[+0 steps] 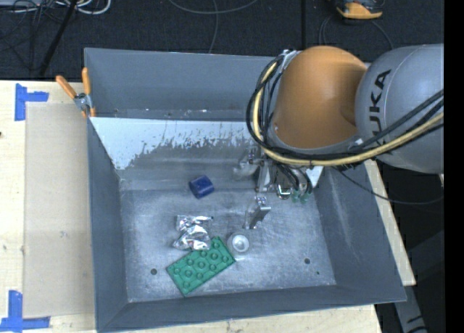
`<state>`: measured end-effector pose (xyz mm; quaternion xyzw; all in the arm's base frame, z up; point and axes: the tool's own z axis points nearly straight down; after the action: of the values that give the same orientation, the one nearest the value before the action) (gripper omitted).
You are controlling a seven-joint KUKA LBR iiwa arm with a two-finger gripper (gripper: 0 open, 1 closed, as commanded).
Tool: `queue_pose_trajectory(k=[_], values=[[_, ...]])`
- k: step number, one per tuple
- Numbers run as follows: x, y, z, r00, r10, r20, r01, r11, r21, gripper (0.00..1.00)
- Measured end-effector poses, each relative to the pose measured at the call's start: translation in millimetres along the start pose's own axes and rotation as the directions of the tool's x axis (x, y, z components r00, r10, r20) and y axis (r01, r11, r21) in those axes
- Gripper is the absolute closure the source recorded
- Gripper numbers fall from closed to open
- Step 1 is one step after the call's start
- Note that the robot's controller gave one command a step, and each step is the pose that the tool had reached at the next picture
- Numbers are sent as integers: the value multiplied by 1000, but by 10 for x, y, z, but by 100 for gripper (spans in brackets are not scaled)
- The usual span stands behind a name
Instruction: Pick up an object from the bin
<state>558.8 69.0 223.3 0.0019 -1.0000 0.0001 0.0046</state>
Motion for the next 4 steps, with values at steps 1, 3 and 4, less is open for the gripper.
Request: queue_pose_trajectory(k=[1,3,4], values=[[519,530,1500,984,-177,24,177,984,4,0],[670,466,1151,988,-157,7,157,988,1,0],[709,426,1500,995,-99,28,99,995,-3,0]])
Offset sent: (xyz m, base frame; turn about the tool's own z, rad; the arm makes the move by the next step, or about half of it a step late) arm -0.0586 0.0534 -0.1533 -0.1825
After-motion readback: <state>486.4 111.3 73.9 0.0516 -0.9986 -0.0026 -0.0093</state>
